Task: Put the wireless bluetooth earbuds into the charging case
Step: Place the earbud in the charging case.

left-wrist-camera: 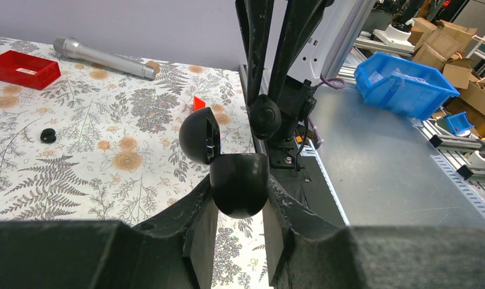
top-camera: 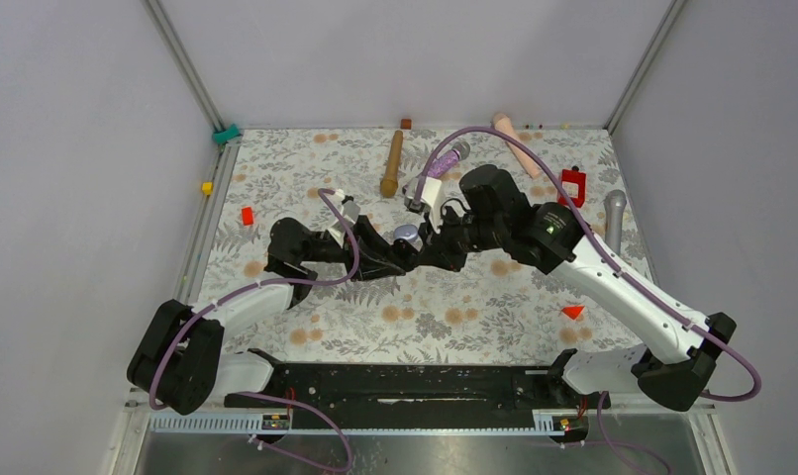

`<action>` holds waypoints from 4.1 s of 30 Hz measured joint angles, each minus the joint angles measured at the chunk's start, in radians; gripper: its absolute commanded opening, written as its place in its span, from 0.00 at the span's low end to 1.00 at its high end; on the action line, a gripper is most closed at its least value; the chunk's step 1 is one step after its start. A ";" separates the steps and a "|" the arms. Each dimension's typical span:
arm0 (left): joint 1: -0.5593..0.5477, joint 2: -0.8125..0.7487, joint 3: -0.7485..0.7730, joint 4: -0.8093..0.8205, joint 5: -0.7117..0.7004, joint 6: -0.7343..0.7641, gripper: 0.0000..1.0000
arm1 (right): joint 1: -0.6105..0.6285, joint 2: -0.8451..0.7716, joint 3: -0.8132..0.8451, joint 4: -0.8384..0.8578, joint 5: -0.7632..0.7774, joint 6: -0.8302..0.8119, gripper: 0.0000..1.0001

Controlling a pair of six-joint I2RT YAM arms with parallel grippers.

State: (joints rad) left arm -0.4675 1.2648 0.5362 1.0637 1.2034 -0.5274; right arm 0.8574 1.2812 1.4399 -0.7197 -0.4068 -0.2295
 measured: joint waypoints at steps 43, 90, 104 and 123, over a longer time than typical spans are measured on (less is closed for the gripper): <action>0.000 0.027 0.000 0.098 0.005 -0.082 0.00 | 0.050 0.039 -0.014 0.024 0.100 -0.018 0.09; 0.000 0.027 0.000 0.113 0.008 -0.087 0.00 | 0.056 0.019 0.018 -0.008 0.118 -0.027 0.10; 0.003 0.035 0.000 0.113 0.017 -0.097 0.00 | 0.056 0.050 0.018 0.003 0.111 -0.008 0.10; 0.003 0.035 0.000 0.128 0.023 -0.102 0.00 | 0.060 -0.020 0.057 -0.016 0.229 -0.073 0.31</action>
State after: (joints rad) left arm -0.4641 1.3003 0.5362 1.1919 1.2263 -0.6296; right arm 0.9176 1.2613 1.4967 -0.7353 -0.1780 -0.3027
